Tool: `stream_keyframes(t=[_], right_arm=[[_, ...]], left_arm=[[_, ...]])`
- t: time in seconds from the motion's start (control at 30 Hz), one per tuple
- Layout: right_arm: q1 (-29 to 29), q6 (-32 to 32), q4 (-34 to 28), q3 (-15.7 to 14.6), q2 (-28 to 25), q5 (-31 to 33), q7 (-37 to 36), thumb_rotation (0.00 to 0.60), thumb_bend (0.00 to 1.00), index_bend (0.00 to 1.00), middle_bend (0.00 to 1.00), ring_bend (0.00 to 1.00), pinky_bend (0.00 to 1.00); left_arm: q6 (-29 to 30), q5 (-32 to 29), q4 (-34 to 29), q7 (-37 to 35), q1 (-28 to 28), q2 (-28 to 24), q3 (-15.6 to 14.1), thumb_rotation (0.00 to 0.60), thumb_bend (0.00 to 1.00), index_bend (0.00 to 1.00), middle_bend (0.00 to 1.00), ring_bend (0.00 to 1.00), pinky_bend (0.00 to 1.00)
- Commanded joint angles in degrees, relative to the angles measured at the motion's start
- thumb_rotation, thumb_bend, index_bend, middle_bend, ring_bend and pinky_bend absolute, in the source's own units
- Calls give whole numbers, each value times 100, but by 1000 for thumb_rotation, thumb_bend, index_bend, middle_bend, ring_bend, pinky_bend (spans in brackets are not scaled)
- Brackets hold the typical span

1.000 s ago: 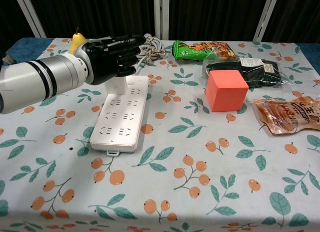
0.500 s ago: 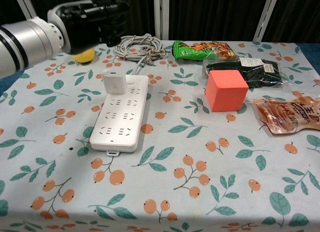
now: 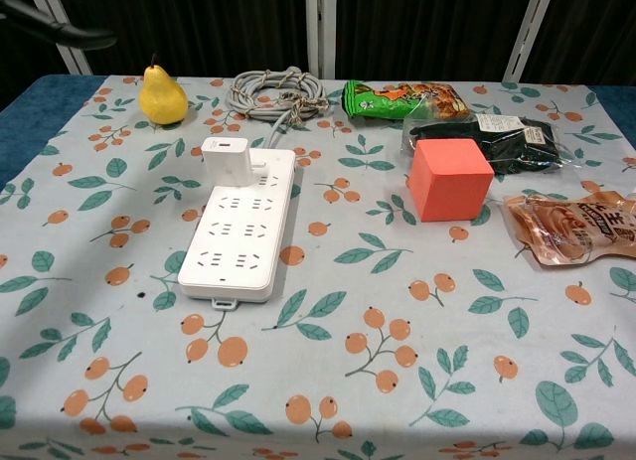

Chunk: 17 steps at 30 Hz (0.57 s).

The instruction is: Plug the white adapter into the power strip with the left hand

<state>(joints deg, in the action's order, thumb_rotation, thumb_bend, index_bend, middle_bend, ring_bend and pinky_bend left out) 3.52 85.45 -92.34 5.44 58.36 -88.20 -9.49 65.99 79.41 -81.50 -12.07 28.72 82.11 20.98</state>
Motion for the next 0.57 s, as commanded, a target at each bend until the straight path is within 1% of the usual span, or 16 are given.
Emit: stream_keyframes(t=[0.03,0.1,0.2,0.3,0.4,0.5,0.57], right_arm=[[68,-60,109,-15,33,-17,-89,600,176,0,0,0,0],[87,-50,161,-27,65,-58,-108,600,180,0,0,0,0],[87,-7,211,-68,106,-136,-84,600,174,0,0,0,0],[39,119,242,-112,179,-215,-33,600,175,0,0,0,0],[-46,292,279,-159,288,-279,81,600,177,0,0,0,0],[-122,422,295,-210,395,-324,145,600,174,0,0,0,0],[-147,446,301,-234,437,-329,164,600,175,0,0,0,0]], left_arm=[[1137,37,-43,1695,-930,-729,-642,600,96,201,141,51,25],[1295,-10,-192,1875,-1190,-953,-819,600,96,192,128,32,6],[1470,-100,-480,2055,-1550,-1267,-1072,600,97,191,127,31,0],[1726,-98,-774,2089,-1881,-1478,-1288,600,97,191,127,31,0],[2077,102,-990,1980,-2179,-1578,-1505,600,97,191,127,31,0],[2417,432,-1103,1912,-2420,-1612,-1731,600,96,191,127,31,0],[2565,572,-1123,1895,-2517,-1588,-1814,600,96,191,127,31,0]])
